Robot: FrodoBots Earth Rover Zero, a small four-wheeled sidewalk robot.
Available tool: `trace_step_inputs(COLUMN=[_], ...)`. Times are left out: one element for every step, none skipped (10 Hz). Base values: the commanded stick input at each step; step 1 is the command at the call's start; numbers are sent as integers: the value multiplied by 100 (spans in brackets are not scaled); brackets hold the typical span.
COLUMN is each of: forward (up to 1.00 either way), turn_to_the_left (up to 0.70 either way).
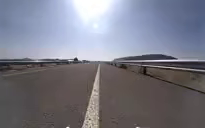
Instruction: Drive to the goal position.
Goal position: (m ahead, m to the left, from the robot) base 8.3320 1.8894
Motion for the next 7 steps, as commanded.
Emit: trace_step_inputs(forward=[70, 70, 70, 70, 70, 70, 70], turn_to_the_left=[0, 0, 0, 0, 0, 0, 0])
